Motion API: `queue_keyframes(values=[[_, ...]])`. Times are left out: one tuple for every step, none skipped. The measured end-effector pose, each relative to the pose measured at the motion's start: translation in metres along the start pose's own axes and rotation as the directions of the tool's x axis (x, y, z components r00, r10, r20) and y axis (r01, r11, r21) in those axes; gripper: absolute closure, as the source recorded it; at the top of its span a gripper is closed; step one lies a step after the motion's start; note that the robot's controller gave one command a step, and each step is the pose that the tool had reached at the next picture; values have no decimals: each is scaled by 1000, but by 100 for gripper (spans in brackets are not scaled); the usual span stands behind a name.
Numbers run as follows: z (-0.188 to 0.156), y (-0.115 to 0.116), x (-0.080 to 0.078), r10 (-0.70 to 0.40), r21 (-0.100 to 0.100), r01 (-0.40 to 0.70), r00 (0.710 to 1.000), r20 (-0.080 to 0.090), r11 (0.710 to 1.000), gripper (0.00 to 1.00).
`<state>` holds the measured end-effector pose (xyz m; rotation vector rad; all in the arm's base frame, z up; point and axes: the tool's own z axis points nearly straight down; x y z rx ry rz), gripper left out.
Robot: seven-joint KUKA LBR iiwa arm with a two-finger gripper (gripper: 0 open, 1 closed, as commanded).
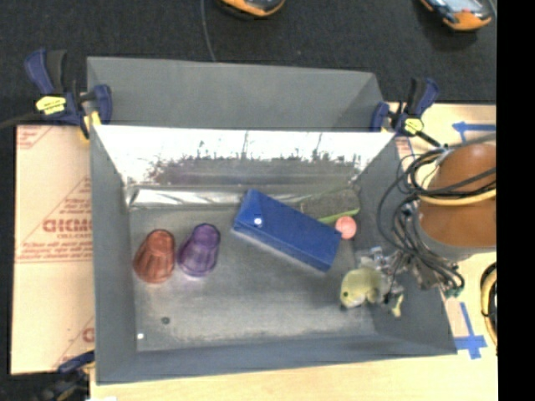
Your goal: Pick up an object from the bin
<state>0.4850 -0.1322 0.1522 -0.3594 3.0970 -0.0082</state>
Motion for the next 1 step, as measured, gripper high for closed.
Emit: queue_keyframes(values=[[-75,7,-6,63,-3,-63,998,-6,998,100]])
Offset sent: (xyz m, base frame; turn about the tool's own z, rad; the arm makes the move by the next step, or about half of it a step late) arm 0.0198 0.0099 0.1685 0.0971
